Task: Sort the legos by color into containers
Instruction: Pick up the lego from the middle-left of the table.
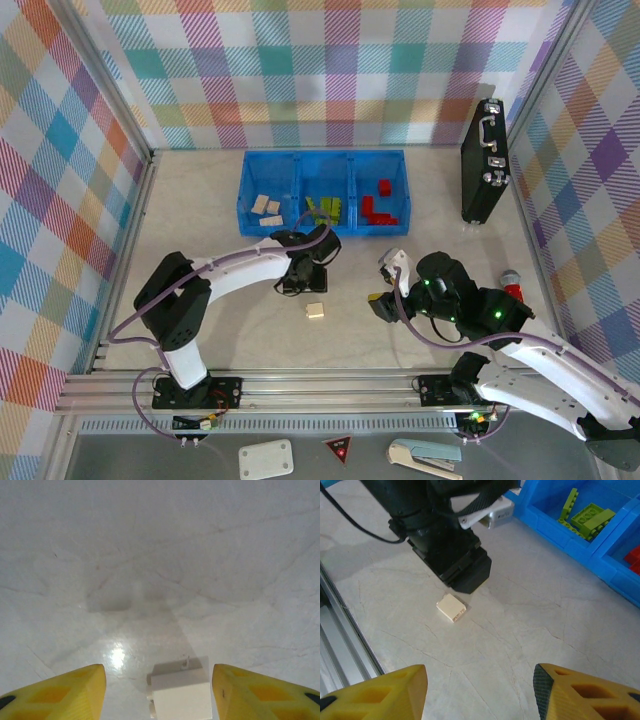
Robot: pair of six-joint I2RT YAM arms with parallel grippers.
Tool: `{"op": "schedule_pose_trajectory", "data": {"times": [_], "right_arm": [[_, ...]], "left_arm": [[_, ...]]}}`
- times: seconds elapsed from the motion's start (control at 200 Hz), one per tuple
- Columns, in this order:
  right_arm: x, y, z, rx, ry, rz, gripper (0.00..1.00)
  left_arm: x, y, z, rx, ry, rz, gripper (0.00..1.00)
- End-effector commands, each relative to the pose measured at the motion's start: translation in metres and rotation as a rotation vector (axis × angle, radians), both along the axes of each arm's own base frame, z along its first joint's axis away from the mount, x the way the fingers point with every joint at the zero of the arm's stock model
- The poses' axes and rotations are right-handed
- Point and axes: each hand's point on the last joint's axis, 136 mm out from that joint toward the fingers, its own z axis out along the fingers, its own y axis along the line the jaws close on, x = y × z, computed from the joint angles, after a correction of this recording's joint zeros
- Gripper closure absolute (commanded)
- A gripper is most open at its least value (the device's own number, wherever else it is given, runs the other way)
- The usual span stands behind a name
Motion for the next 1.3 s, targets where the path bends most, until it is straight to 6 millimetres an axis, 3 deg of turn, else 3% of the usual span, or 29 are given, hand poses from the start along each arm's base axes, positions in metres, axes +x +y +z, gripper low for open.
{"op": "schedule_pose_trajectory", "data": {"times": [0.0, 0.21, 0.63, 0.975, 1.3], "right_arm": [[-0.001, 0.004, 0.008, 0.039, -0.017, 0.022, 0.4], [-0.002, 0.005, 0.007, 0.041, -0.014, 0.027, 0.4], [-0.003, 0.005, 0.009, 0.047, -0.018, 0.028, 0.4], [-0.003, 0.005, 0.01, 0.048, -0.021, 0.028, 0.4], [-0.003, 0.004, 0.011, 0.049, -0.023, 0.026, 0.4]], "left_arm": [[-0.014, -0.007, -0.003, -0.024, 0.015, 0.028, 0.4], [-0.032, -0.015, -0.022, -0.014, 0.062, 0.043, 0.37], [-0.052, -0.014, -0.044, 0.015, 0.109, 0.052, 0.4], [-0.052, -0.015, -0.044, 0.019, 0.107, 0.05, 0.5], [-0.051, -0.015, -0.039, 0.018, 0.097, 0.048, 0.52]]}}
